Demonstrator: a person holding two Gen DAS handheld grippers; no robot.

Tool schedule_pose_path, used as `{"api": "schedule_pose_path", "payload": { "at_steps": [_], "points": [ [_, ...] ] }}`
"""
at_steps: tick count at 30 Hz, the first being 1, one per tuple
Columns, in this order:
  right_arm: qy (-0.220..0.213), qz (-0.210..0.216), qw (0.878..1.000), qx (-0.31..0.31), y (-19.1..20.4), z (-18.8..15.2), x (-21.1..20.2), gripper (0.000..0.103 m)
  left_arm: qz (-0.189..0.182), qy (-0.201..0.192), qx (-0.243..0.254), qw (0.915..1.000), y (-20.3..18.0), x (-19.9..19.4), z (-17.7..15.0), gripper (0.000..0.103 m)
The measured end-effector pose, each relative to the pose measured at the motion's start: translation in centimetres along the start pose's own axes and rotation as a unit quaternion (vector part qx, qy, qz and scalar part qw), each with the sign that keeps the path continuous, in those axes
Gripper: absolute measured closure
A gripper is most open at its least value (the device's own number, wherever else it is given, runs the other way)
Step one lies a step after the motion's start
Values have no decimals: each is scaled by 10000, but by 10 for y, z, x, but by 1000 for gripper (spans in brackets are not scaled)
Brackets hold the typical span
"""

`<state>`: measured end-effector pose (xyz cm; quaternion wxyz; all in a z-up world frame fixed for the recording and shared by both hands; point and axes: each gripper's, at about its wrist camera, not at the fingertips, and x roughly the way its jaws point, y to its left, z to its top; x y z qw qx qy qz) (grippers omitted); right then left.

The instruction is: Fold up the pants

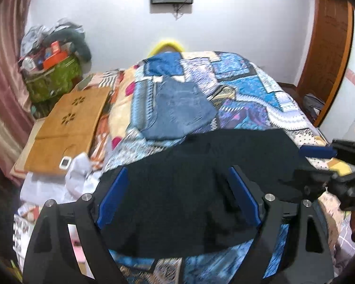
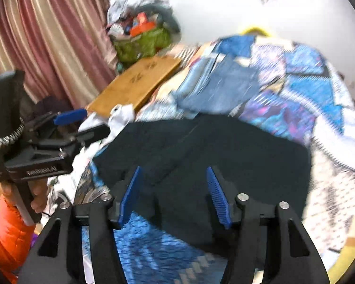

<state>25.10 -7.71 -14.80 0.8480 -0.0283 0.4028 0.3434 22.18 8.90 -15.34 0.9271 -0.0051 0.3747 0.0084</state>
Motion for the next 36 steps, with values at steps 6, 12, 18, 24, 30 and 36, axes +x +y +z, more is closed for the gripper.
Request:
{"api": "schedule_pose_path", "payload": {
  "at_steps": [6,12,18,24,30,36],
  "points": [
    [-296,-777,9965,-97,-43,16,-14,40,-260,45,249,9993,-32,27,32,12],
    [23,-822,9966,47,-79,11,11,40,-490,621,457,9958,-63,82,45,12],
    [633,-713,9952,224,-105,-13,49,40,-559,1477,647,9853,-83,141,28,12],
    [971,-641,9931,138,-110,-34,56,38,-342,1544,1048,9818,-86,153,6,3],
    [898,-721,9931,239,-110,-49,42,33,-212,1406,1171,9829,-84,137,-6,3],
    [901,-669,9916,640,-116,-66,27,30,61,1026,1289,9863,-84,111,-23,4]
  ]
}}
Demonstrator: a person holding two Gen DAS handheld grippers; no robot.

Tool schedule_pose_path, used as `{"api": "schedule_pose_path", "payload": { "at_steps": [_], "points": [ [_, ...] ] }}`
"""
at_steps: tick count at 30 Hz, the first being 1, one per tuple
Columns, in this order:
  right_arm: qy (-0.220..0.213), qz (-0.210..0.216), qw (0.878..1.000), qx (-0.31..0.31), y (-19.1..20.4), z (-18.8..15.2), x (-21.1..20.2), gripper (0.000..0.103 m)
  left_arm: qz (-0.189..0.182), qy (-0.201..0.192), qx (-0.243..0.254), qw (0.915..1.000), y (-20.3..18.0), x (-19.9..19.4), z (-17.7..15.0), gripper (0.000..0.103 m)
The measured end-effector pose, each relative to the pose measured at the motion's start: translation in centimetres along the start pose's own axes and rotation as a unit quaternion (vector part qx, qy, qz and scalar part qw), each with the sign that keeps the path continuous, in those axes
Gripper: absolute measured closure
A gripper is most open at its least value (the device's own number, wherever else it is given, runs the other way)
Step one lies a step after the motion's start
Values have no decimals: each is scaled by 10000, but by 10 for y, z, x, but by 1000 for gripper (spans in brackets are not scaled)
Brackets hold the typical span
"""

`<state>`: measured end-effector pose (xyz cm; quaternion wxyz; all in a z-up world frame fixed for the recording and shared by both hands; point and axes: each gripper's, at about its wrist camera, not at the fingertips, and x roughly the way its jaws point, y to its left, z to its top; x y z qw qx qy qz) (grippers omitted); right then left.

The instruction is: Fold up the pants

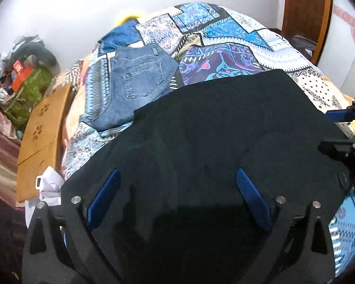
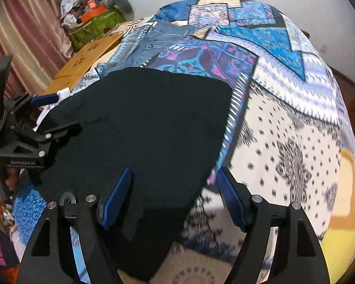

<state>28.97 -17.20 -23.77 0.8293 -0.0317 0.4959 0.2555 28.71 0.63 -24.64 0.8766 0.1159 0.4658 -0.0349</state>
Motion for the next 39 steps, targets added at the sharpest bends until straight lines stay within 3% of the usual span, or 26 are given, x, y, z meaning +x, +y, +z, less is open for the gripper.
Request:
{"api": "schedule_pose_path", "payload": {
  "at_steps": [9,16,21,26,31,34,36,38,39],
  "points": [
    [6,-184,9998,86,4,-13,-24,30,147,-168,-212,9995,13,-27,-26,4],
    [-512,-113,9984,-225,40,11,-51,30,236,-338,-797,9960,46,-57,-42,4],
    [-837,64,9950,-538,78,31,-52,30,111,-432,-1581,9864,93,-75,-59,4],
    [-616,171,9954,-719,110,40,-15,30,1,-141,-2327,9725,138,-68,-95,4],
    [-31,48,9964,-842,117,31,31,30,-348,274,-2925,9552,161,-57,-134,4],
    [-64,-22,9958,-910,116,24,34,28,-697,437,-3274,9413,169,-52,-150,4],
    [-35,-41,9955,-945,117,23,33,28,-1187,541,-3638,9223,174,-45,-160,4],
    [-33,-12,9955,-944,118,23,33,28,-1738,665,-4052,8951,178,-35,-172,4],
    [-36,2,9955,-949,118,23,33,28,-1883,698,-4174,8863,178,-32,-174,4]
  ]
}}
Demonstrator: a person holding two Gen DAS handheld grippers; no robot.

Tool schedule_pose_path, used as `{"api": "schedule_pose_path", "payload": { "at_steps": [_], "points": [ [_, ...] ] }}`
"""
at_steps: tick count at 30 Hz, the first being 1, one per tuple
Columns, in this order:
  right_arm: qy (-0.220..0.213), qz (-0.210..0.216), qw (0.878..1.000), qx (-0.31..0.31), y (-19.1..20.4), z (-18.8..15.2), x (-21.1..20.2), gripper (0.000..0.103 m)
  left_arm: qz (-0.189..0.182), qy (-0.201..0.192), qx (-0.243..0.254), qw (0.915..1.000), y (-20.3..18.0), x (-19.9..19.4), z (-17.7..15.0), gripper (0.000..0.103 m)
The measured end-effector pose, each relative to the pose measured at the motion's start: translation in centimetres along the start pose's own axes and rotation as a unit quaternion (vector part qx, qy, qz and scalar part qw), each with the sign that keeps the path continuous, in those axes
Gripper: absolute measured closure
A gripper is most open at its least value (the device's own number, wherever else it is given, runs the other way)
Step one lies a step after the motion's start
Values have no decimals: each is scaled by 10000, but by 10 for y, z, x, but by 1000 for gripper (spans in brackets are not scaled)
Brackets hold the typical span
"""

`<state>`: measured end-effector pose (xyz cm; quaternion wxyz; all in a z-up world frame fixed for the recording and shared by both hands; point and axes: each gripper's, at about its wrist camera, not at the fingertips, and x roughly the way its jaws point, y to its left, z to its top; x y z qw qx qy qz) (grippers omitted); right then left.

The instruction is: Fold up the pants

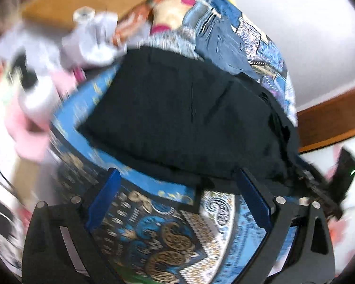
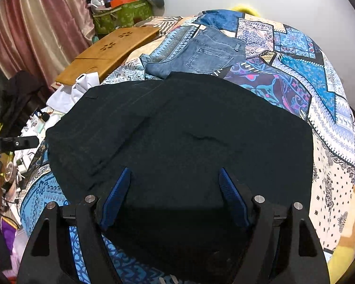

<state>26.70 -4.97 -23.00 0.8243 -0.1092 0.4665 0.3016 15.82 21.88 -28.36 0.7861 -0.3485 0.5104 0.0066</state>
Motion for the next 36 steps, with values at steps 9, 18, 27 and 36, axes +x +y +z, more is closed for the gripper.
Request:
{"api": "schedule_pose_path", "payload": {
  "at_steps": [9,18,27,36],
  "points": [
    [-12,144,9999,16,0,0,1,27,-509,385,-552,9964,12,37,22,4],
    [-70,251,9996,54,-2,-3,1,27,493,153,-284,9983,15,57,67,63],
    [-161,567,9971,487,-12,-5,-9,28,1988,-1336,1716,9556,-83,5,63,81],
    [-687,289,9884,1324,-59,-34,-63,30,1419,-2436,3030,9103,-208,-56,52,85]
  ]
}}
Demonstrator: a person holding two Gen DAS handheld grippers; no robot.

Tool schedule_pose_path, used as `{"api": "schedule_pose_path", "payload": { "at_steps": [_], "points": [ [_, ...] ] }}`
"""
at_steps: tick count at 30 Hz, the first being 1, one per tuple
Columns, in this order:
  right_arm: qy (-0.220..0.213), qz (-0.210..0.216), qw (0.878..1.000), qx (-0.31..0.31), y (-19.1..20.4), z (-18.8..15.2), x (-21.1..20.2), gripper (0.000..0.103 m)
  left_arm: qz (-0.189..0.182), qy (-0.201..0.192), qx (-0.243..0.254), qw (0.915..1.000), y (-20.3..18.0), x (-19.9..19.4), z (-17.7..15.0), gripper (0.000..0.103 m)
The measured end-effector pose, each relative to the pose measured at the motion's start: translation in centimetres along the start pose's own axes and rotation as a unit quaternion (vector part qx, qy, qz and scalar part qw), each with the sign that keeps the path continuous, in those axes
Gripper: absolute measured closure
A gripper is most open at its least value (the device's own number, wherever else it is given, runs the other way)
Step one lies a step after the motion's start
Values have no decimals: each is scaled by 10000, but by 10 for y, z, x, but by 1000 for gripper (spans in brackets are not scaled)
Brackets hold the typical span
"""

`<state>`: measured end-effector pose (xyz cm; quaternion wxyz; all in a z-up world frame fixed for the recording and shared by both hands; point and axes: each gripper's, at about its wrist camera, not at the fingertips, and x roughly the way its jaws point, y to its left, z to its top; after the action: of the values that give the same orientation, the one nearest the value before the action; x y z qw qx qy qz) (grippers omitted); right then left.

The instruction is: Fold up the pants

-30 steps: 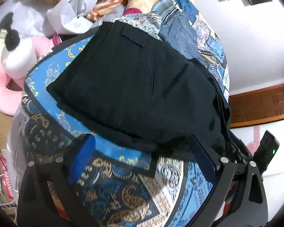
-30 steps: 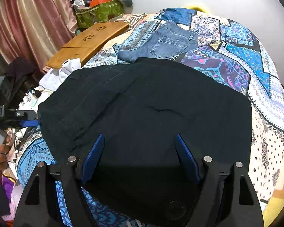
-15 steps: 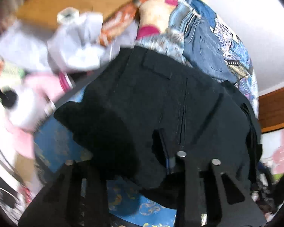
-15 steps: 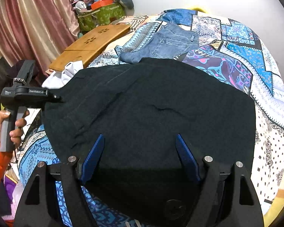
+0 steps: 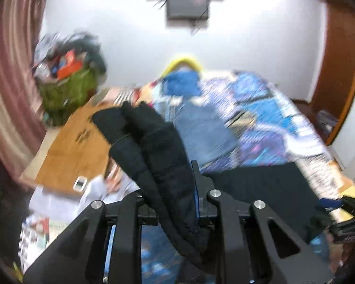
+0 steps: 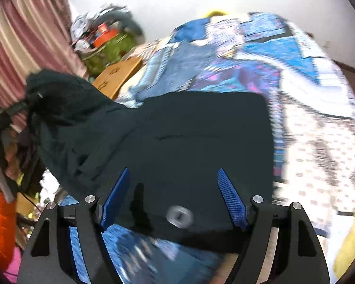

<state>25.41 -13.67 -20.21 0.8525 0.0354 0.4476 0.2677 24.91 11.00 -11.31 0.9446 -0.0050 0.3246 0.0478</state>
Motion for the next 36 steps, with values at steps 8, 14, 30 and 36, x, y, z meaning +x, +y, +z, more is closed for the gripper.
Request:
{"api": "schedule_pose_path", "payload": {
  "at_steps": [8,14,30,36],
  "points": [
    [293,-422,9984,-243,-19,-27,-2,29,-984,-432,376,9935,-86,-18,38,86],
    [260,-371,9987,-244,-20,-40,-3,29,-1750,-9,630,9825,-145,-1,28,86],
    [179,-277,9994,64,-27,-54,-39,30,-2081,1669,1845,9459,-229,27,-45,25],
    [100,-136,9998,86,-20,-54,-46,30,-2001,1119,1172,9663,-189,15,-2,6]
  ]
}}
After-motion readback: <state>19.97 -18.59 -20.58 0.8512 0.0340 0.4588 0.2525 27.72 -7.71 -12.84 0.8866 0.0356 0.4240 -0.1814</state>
